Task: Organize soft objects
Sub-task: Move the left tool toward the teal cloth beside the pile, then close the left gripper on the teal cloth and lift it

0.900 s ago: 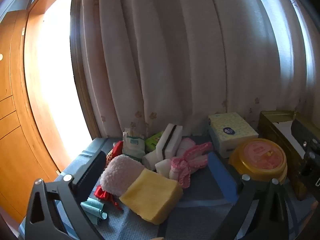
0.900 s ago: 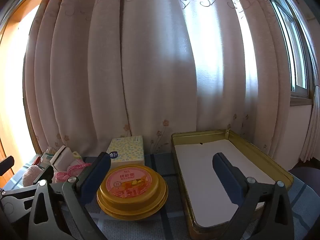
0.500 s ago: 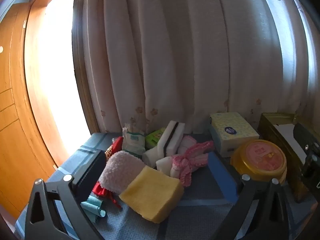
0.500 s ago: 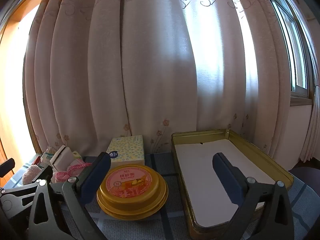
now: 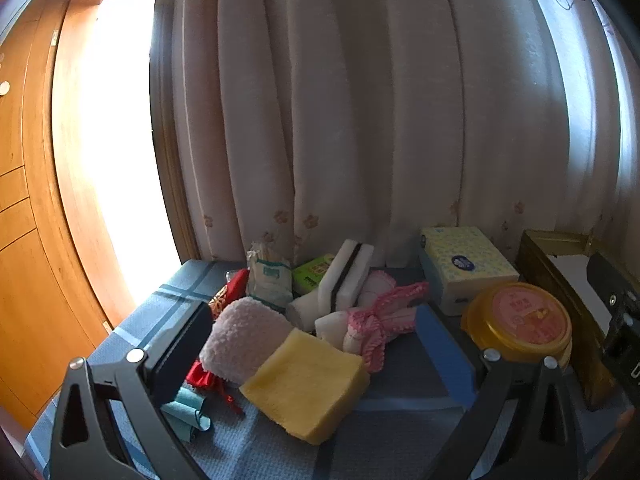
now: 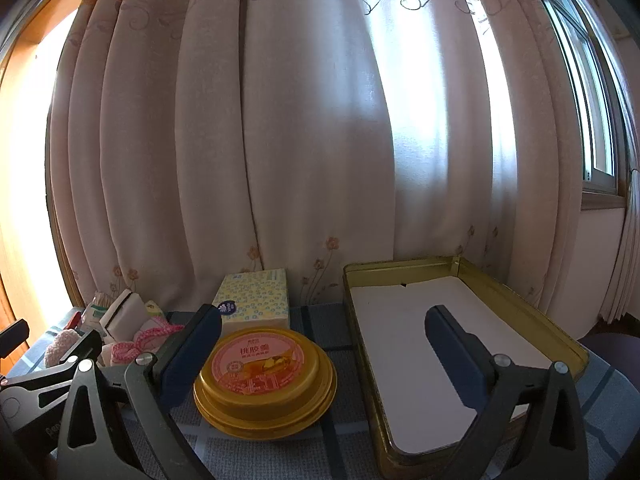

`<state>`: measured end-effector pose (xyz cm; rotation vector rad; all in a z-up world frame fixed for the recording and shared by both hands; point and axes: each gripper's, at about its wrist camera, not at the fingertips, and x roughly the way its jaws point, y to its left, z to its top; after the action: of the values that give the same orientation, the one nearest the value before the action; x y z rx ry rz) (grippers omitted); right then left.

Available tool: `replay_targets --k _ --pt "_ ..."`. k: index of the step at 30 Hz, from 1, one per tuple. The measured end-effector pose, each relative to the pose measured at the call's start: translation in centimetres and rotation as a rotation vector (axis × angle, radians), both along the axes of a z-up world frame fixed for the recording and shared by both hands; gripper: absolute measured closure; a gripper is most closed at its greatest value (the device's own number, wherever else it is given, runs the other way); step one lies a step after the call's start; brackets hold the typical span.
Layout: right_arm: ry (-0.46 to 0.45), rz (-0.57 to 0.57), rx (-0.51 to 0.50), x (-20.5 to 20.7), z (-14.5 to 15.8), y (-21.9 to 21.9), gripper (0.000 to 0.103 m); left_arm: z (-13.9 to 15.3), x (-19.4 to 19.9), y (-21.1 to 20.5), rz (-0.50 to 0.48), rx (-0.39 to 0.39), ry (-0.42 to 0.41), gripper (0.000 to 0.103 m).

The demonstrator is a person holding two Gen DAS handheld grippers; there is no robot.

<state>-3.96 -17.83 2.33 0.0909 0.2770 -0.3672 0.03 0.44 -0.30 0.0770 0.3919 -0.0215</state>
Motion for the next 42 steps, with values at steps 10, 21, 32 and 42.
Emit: replay_targets --k 10,21,32,42 --pt "0.0 0.0 0.001 0.0 0.0 -0.1 0.0 0.1 0.2 0.3 -0.001 -0.009 0.001 0.0" --pt "0.006 0.011 -0.001 0.1 0.0 0.0 0.0 0.1 0.3 0.4 -0.009 -0.024 0.019 0.0" --pt "0.011 0.083 -0.002 0.0 -0.1 1.0 0.001 -1.3 0.6 3.6 0.059 -0.014 0.186 0.0" --pt "0.024 0.172 -0.009 0.2 -0.1 1.9 0.001 -2.5 -0.2 10.5 0.141 -0.007 0.283 0.006"
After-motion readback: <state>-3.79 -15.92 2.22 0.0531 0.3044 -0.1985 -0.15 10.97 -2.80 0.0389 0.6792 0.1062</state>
